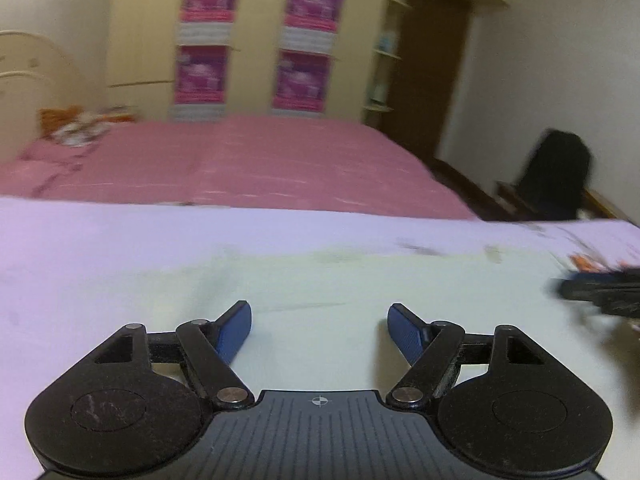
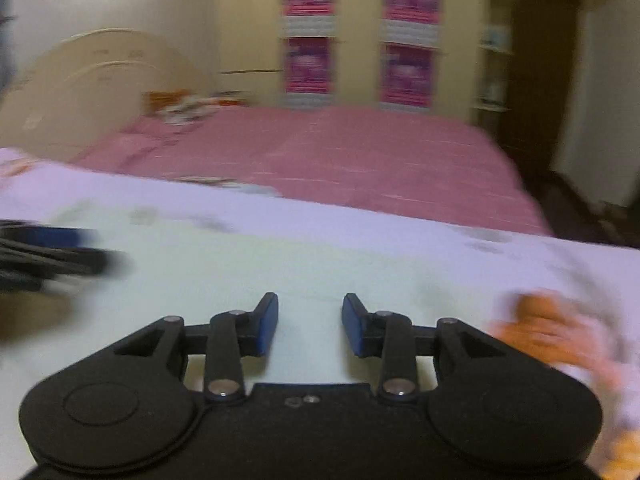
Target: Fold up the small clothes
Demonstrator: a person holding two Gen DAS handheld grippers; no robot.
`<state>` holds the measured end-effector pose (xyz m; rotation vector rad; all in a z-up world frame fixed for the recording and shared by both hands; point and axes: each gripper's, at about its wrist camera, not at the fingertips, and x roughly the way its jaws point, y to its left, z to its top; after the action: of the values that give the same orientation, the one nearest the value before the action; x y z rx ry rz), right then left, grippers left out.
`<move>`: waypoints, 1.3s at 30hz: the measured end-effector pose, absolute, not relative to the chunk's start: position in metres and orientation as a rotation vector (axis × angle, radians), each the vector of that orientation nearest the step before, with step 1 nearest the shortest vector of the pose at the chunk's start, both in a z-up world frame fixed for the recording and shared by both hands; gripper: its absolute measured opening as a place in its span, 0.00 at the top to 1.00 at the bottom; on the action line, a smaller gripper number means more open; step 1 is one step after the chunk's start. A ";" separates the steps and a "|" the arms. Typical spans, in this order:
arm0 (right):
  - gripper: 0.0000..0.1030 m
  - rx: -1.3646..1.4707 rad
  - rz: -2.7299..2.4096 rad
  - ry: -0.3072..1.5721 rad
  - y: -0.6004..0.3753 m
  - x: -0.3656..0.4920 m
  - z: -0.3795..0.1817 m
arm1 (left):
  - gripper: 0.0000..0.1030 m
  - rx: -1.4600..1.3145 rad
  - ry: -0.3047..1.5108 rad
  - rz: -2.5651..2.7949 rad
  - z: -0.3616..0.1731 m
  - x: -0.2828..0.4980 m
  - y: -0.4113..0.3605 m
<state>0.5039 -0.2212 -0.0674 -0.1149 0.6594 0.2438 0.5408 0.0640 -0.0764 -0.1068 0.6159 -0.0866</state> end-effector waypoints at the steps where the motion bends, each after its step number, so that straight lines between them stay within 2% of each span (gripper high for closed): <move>1: 0.67 -0.094 0.181 0.670 -0.244 0.506 -0.069 | 0.27 -0.127 0.620 -0.074 -0.078 0.539 0.074; 2: 0.67 -0.060 0.168 0.680 -0.261 0.508 -0.071 | 0.27 -0.155 0.619 -0.077 -0.078 0.539 0.081; 3: 0.62 -0.034 0.152 0.695 -0.274 0.507 -0.072 | 0.27 -0.155 0.621 -0.072 -0.078 0.543 0.082; 4: 0.60 -0.027 0.146 0.707 -0.279 0.508 -0.072 | 0.27 -0.141 0.622 -0.060 -0.077 0.545 0.077; 6: 0.62 -0.023 0.142 0.707 -0.280 0.507 -0.066 | 0.27 -0.130 0.598 -0.048 -0.070 0.541 0.064; 10: 0.61 0.003 0.199 0.588 -0.260 0.468 -0.040 | 0.27 -0.126 0.550 -0.157 -0.064 0.516 0.026; 15: 0.63 -0.112 0.368 0.644 -0.208 0.433 -0.059 | 0.27 -0.071 0.615 -0.208 -0.080 0.495 -0.010; 20: 0.60 -0.240 0.343 0.653 -0.194 0.416 -0.074 | 0.27 -0.073 0.623 -0.160 -0.078 0.481 0.014; 25: 0.61 -0.173 0.212 0.683 -0.237 0.424 -0.066 | 0.27 -0.060 0.616 -0.093 -0.080 0.455 0.054; 28: 0.61 -0.187 0.197 0.695 -0.240 0.421 -0.058 | 0.27 -0.065 0.600 -0.063 -0.066 0.444 0.043; 31: 0.60 -0.146 0.242 0.630 -0.227 0.398 -0.042 | 0.27 -0.070 0.561 -0.111 -0.055 0.421 0.016; 39: 0.60 -0.147 0.376 0.696 -0.180 0.328 -0.058 | 0.27 -0.059 0.649 -0.156 -0.081 0.359 -0.017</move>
<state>0.3283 -0.1800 -0.0585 -0.1472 0.6964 0.3761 0.3586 -0.0166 -0.0810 -0.0587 0.6488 -0.1562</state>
